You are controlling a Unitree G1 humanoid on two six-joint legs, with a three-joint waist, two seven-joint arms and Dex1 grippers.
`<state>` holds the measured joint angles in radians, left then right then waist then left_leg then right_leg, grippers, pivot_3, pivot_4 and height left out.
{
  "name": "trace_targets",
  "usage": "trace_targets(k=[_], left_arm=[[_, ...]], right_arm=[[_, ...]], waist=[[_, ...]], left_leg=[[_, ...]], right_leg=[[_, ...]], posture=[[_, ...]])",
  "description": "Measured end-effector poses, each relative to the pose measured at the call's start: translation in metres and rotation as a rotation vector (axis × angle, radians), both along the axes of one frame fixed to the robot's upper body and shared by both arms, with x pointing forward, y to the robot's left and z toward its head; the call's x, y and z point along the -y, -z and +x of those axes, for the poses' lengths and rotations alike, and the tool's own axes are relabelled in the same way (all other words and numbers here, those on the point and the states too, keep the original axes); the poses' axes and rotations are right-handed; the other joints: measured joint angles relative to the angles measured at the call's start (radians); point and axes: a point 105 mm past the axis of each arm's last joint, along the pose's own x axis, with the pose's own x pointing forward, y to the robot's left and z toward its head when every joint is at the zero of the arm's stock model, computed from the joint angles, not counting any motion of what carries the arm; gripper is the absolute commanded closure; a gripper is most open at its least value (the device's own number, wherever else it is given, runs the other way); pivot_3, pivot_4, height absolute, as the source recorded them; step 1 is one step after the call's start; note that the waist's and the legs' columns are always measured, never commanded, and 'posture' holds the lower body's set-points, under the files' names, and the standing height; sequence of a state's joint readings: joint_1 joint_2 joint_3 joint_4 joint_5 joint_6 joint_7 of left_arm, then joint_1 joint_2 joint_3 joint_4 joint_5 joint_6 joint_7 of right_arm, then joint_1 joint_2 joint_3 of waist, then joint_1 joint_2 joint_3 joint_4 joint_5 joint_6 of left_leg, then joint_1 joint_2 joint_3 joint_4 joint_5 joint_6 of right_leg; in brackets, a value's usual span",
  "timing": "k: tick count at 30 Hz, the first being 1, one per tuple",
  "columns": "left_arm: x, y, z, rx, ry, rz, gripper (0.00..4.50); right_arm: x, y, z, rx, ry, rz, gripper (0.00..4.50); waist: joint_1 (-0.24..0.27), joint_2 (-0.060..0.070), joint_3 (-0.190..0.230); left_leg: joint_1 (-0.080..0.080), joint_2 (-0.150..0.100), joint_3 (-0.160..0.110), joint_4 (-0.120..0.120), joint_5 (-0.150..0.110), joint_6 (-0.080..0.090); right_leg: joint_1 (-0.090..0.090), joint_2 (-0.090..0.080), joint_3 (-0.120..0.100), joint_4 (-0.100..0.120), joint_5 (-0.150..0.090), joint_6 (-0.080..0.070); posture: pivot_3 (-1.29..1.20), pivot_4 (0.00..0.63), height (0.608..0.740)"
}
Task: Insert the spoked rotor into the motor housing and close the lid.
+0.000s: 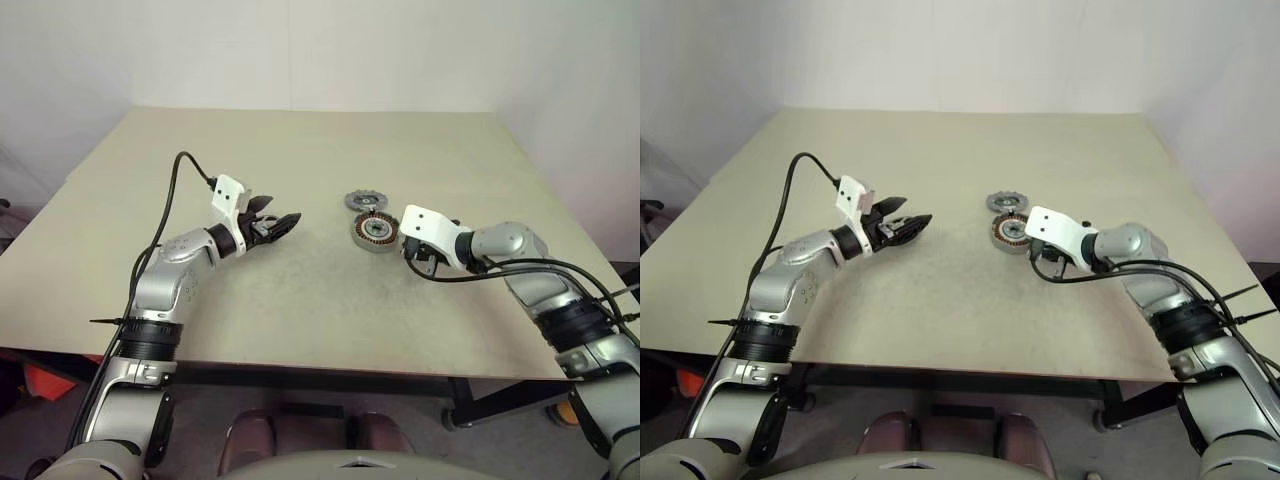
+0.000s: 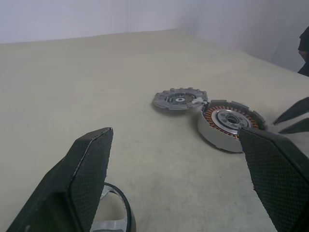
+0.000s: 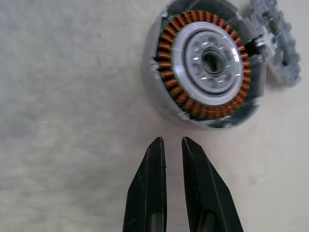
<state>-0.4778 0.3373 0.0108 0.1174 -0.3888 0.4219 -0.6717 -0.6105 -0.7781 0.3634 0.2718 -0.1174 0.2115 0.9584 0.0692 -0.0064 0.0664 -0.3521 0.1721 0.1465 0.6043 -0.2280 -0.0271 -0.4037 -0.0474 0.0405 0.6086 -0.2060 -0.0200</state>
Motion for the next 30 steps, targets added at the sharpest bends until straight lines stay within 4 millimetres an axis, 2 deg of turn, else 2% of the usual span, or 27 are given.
trace_targets(k=[3,5,9,22,25,29,30], left_arm=[[-0.001,0.005,-0.002,-0.013,-0.005,0.0,0.09],[-0.002,0.006,-0.003,-0.017,-0.009,0.0,0.09],[-0.002,0.006,-0.003,-0.014,-0.01,0.002,0.09],[-0.006,0.012,-0.004,-0.029,-0.033,0.009,0.09],[-0.007,0.012,-0.004,-0.029,-0.038,0.011,0.09],[-0.009,0.013,-0.004,-0.032,-0.047,0.012,0.09],[-0.009,0.013,-0.004,-0.032,-0.047,0.012,0.09]], right_arm=[[-0.001,-0.002,0.004,0.012,-0.045,-0.039,3.04],[-0.003,-0.001,0.006,0.013,-0.072,-0.057,2.37],[-0.011,0.002,0.007,0.002,-0.154,-0.099,2.37],[-0.009,0.005,0.025,-0.019,-0.244,-0.218,2.37],[-0.009,0.006,0.027,-0.018,-0.259,-0.237,2.98],[-0.009,0.001,0.029,-0.008,-0.281,-0.258,4.21],[-0.011,0.003,0.028,-0.011,-0.289,-0.257,4.21]], waist=[[0.0,0.0,0.0],[0.0,0.0,0.0],[0.0,0.0,0.0],[-0.002,0.0,0.0],[-0.003,0.0,0.0],[-0.004,-0.001,-0.001],[-0.005,-0.001,0.0]], left_leg=[[-0.001,0.0,0.0,0.0,0.0,0.001],[-0.001,0.0,0.0,0.0,0.0,0.001],[-0.001,0.0,0.0,0.001,0.0,0.002],[-0.006,0.002,0.0,0.007,-0.002,0.006],[-0.006,0.002,0.0,0.009,-0.003,0.009],[-0.005,0.004,0.001,0.01,-0.002,0.009],[-0.005,0.004,0.001,0.01,-0.002,0.009]], right_leg=[[0.0,0.0,-0.001,0.0,0.0,0.0],[0.0,0.0,-0.002,0.0,0.0,0.0],[0.0,-0.001,-0.002,0.0,0.0,0.0],[-0.001,-0.002,-0.01,0.002,0.0,-0.001],[-0.001,-0.005,-0.011,0.004,0.001,-0.002],[-0.001,-0.006,-0.013,0.006,0.0,-0.002],[-0.001,-0.006,-0.013,0.006,0.0,-0.002]], posture=[[0.0,0.0,0.74],[0.0,0.0,0.74],[0.0,0.0,0.74],[0.0,0.0,0.74],[0.0,0.0,0.74],[0.0,0.0,0.74],[0.0,0.0,0.74]])
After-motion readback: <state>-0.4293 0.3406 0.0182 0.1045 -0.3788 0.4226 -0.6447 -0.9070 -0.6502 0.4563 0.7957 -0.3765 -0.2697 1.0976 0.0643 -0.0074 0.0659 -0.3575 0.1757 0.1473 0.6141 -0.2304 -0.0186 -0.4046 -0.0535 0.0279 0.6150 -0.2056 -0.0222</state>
